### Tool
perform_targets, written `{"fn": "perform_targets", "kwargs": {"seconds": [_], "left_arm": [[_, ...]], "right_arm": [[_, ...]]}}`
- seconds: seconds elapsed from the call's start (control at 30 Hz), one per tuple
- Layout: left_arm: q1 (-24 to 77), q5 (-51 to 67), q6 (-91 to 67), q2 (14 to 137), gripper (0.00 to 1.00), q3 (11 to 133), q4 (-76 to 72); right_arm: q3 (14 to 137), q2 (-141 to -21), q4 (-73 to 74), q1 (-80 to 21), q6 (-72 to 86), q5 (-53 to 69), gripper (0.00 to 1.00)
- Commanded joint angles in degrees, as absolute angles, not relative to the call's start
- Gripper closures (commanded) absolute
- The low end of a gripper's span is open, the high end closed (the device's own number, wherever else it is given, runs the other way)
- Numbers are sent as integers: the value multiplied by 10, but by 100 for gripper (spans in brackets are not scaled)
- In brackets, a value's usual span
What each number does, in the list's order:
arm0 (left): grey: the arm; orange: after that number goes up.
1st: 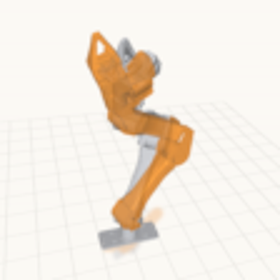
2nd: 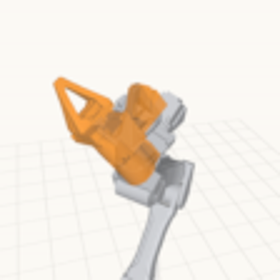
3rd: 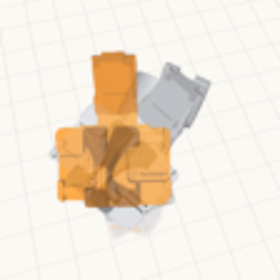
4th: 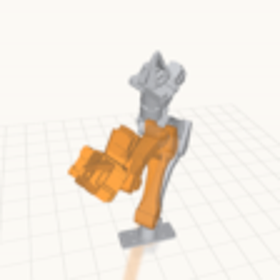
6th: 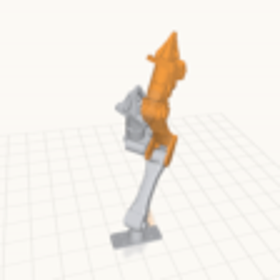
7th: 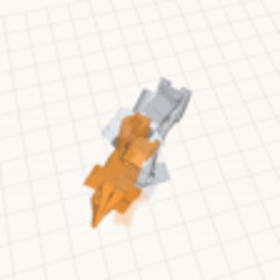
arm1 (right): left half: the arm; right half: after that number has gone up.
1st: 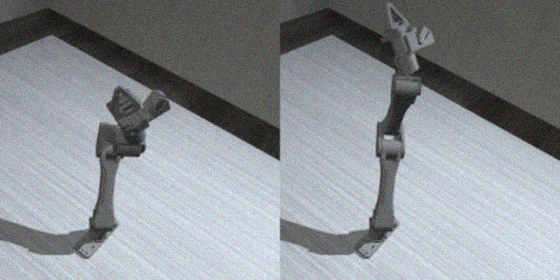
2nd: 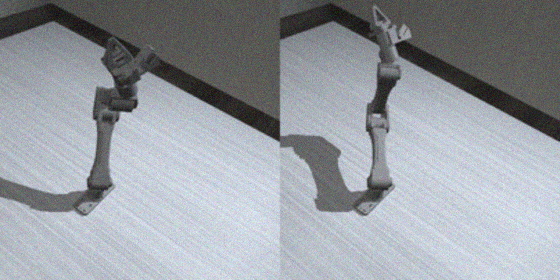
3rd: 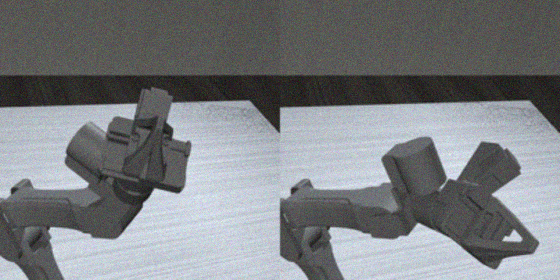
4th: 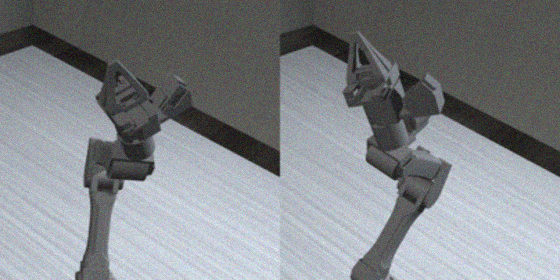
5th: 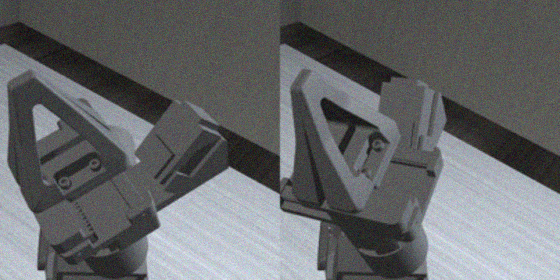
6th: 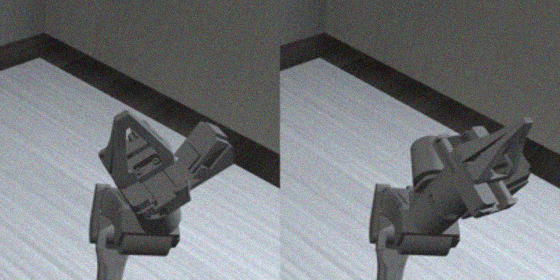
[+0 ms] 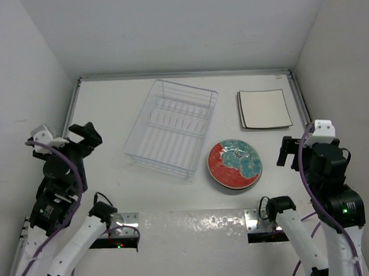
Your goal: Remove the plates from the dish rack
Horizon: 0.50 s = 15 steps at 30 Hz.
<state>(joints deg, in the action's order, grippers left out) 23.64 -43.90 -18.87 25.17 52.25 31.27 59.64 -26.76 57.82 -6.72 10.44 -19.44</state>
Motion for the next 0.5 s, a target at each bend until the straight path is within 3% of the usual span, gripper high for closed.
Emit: {"fn": "perform_targets", "kwargs": {"seconds": [0.0, 0.17, 0.47], "left_arm": [[235, -435, -163, 222, 0, 482, 322], [235, -428, -159, 189, 0, 421, 303], [235, -396, -150, 189, 0, 417, 301]], "right_arm": [[586, -249, 575, -76, 98, -199, 1], [569, -243, 566, -78, 102, -207, 1], [538, -250, 546, -77, 108, -194, 1]]}}
